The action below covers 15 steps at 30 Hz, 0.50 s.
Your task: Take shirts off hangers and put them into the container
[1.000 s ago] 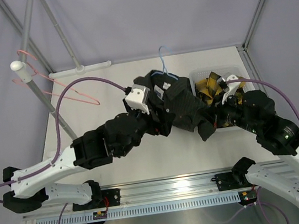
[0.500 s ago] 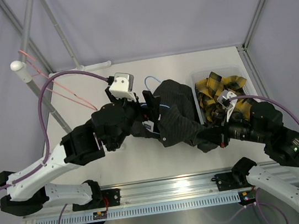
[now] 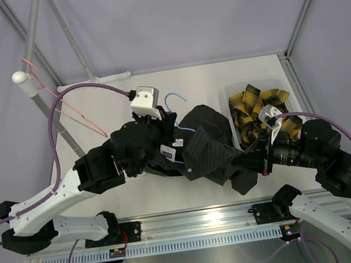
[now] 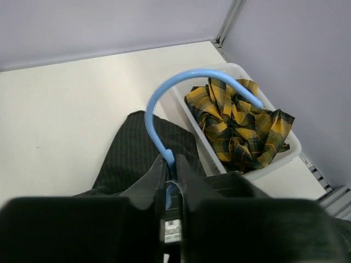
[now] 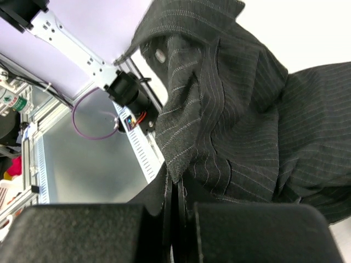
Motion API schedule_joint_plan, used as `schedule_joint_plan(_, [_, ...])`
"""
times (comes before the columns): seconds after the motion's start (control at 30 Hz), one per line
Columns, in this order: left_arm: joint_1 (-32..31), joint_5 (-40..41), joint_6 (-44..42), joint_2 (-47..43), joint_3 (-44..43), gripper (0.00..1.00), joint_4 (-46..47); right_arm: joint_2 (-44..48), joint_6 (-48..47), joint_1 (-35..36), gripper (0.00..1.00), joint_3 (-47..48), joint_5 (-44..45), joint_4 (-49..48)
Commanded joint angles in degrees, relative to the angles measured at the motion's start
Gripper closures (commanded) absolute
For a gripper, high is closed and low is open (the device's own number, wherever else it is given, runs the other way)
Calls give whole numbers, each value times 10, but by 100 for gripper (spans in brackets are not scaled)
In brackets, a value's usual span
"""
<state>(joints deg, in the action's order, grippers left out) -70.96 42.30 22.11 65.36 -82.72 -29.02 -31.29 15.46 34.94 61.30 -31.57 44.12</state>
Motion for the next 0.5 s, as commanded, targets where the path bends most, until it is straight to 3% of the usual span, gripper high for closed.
schedule_joint_plan(0.0, [3,18,-2,-2,-1,100,13,5,5,4,100,19,-10,-32])
schedule_joint_plan(0.07, [3,15,1,-1,-9,100,10,4,6,4,95,23,12,-27])
schedule_joint_plan(0.1, [3,19,9,1,-13,100,5,3,5,4,60,26,20,-24])
schedule_joint_plan(0.13, [3,26,10,1,-17,100,-2,0,5,4,41,36,33,-18])
schedule_joint_plan(0.2, [3,33,5,3,-28,100,-7,-11,-3,5,19,48,70,3])
schedule_joint_plan(0.23, [3,36,5,2,-31,100,-12,-13,-4,4,1,58,83,8])
schedule_joint_plan(0.47, [3,54,-18,-3,-60,100,-26,-29,-21,4,0,68,61,47])
